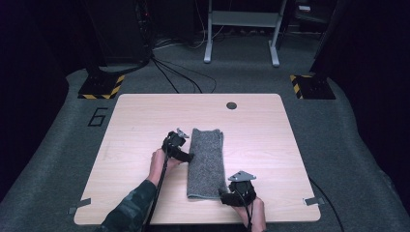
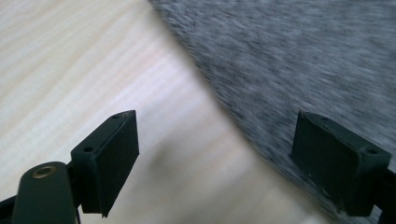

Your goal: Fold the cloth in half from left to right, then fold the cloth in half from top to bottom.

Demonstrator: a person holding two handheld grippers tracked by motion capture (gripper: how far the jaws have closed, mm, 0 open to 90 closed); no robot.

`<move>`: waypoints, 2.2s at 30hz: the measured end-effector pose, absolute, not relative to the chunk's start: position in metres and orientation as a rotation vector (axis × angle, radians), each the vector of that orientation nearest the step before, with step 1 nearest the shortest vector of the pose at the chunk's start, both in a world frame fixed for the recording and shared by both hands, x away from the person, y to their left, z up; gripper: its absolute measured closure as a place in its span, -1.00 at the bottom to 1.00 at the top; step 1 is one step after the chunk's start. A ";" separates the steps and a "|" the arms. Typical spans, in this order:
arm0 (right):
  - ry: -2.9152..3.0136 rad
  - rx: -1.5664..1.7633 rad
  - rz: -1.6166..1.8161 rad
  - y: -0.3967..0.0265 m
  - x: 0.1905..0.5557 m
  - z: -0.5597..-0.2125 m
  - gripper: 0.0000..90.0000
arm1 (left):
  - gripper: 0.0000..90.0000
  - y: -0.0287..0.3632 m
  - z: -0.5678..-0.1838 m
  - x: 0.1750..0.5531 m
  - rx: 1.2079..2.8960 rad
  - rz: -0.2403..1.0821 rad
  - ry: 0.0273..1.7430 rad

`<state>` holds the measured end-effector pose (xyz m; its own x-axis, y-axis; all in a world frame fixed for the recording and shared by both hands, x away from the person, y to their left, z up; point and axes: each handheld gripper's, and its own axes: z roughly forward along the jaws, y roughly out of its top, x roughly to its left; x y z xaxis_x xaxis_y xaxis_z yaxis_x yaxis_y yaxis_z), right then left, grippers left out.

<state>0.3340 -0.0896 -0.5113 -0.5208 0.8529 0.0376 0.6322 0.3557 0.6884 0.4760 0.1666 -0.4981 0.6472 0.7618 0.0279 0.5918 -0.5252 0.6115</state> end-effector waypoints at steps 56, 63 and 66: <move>2.319 1.563 1.038 -0.074 0.562 -0.508 0.25 | -0.37 0.180 -0.507 0.565 2.069 0.205 1.233; 2.359 1.488 0.995 -0.073 0.563 -0.507 0.47 | 0.00 0.172 -0.508 0.566 2.121 0.239 1.176; 2.368 1.456 0.981 -0.071 0.563 -0.507 0.61 | 0.19 0.169 -0.507 0.565 2.138 0.251 1.167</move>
<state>0.5628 -0.0707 -0.5074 -0.4976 0.8504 0.1709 0.7222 0.2970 0.6247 0.5654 0.1687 -0.5073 0.5795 0.8018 -0.1462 0.6708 -0.3673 0.6442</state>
